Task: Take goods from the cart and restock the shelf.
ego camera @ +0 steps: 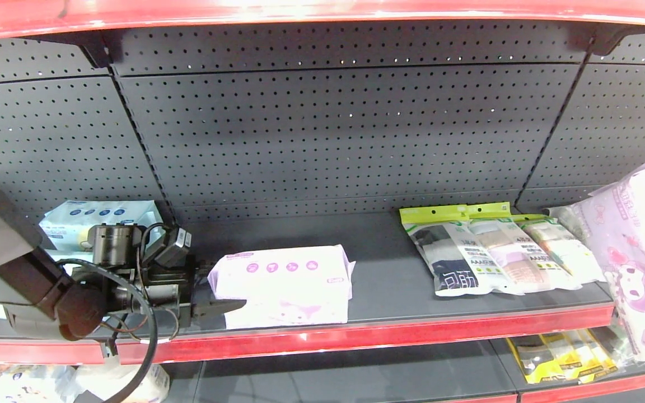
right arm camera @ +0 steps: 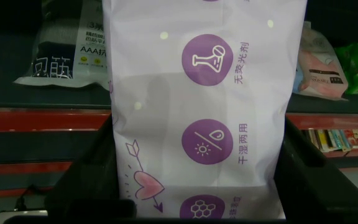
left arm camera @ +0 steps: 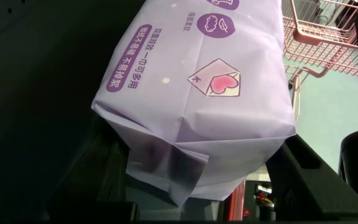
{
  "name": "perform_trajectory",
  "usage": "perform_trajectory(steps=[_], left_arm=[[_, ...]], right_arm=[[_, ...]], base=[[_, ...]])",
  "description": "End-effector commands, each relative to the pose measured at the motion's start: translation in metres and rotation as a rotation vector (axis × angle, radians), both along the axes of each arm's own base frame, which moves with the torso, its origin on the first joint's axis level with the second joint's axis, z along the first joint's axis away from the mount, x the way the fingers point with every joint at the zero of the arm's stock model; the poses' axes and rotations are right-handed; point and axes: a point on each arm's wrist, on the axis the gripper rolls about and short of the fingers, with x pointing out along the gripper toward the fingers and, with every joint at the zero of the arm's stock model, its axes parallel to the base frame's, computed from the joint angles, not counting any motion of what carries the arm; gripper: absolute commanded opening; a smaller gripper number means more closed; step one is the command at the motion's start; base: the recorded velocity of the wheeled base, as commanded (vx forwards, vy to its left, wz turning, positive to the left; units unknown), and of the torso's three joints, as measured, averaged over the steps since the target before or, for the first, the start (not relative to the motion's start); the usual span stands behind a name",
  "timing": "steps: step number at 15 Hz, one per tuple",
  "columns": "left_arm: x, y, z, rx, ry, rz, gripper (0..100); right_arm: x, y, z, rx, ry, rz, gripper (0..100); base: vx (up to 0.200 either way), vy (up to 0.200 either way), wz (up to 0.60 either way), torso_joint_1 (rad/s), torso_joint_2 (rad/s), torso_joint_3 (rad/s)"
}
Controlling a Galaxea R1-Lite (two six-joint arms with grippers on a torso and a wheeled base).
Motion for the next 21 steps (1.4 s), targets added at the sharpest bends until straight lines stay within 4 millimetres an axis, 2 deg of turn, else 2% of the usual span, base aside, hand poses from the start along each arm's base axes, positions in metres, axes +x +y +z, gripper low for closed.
perform_trajectory(steps=[1, 12, 13, 19, 21], left_arm=[[-0.001, 0.0, -0.0004, 0.0, 0.001, -0.001, 0], [-0.0006, -0.0005, -0.0022, -0.002, 0.015, 0.0, 0], [-0.0002, -0.0005, -0.0024, -0.002, 0.015, 0.0, 100], [0.0024, 0.0008, -0.0005, -0.002, 0.001, 0.004, 100], [0.0016, 0.0057, 0.0066, -0.001, -0.021, 0.02, 100]], right_arm=[[0.0002, 0.0, 0.0002, -0.001, 0.0, 0.0, 0], [0.0018, 0.0, -0.0006, 0.0, 0.007, 0.002, 0], [0.0021, 0.0, -0.0008, 0.0, 0.009, 0.002, 0], [0.0037, -0.0001, -0.0016, 0.003, 0.016, 0.003, 0], [0.0036, -0.0001, -0.002, 0.004, 0.017, 0.002, 0]], base=[[0.0, 0.0, 0.0, 0.0, 0.0, 0.0], [0.0, 0.0, 0.0, 0.0, 0.0, 0.0], [0.0, 0.0, 0.0, 0.0, 0.0, 0.0], [0.0, 0.0, 0.0, 0.0, 0.0, 0.0], [0.0, 0.0, 0.0, 0.0, 0.0, 0.0]])
